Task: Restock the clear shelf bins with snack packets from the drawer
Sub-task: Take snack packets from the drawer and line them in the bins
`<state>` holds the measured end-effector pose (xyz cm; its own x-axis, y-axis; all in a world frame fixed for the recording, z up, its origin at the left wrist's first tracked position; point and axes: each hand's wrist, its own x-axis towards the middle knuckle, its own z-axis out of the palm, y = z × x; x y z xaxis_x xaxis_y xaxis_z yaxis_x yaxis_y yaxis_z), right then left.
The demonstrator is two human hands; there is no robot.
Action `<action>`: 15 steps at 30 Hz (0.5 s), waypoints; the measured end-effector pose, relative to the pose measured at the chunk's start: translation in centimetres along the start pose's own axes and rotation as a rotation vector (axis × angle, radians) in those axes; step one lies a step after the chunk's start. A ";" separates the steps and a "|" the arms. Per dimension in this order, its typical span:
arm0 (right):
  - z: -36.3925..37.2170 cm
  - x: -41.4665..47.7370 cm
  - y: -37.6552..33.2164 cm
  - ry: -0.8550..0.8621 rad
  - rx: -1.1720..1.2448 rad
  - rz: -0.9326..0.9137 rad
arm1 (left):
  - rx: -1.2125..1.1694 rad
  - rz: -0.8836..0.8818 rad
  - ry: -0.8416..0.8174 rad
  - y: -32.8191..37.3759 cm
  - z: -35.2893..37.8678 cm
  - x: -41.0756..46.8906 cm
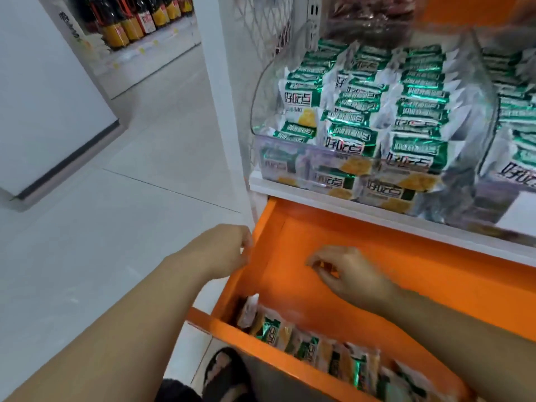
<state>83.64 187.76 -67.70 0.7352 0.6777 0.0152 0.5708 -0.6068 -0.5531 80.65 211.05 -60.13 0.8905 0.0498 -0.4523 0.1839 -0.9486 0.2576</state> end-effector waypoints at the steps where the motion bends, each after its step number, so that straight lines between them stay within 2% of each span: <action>1: 1.0 0.1 1.0 -0.083 0.020 0.062 | 0.024 0.001 -0.002 0.0 0.1 0.3; 5: 4.9 0.8 3.1 -0.382 0.248 0.274 | 0.094 -0.006 -0.006 0.1 0.4 1.0; 8: 8.1 1.0 2.9 -0.561 0.311 0.326 | 0.128 -0.004 -0.002 0.3 0.5 1.4; 12: 11.6 1.6 2.1 -0.698 0.378 0.359 | 0.139 -0.005 -0.024 0.6 0.4 2.0; 15: 13.3 1.9 1.9 -0.687 0.419 0.354 | 0.167 -0.008 -0.028 0.7 0.4 2.3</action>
<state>81.29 193.42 -79.77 0.3837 0.6606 -0.6453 0.0705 -0.7177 -0.6928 82.61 210.38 -61.36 0.8767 0.0513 -0.4784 0.1175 -0.9870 0.1093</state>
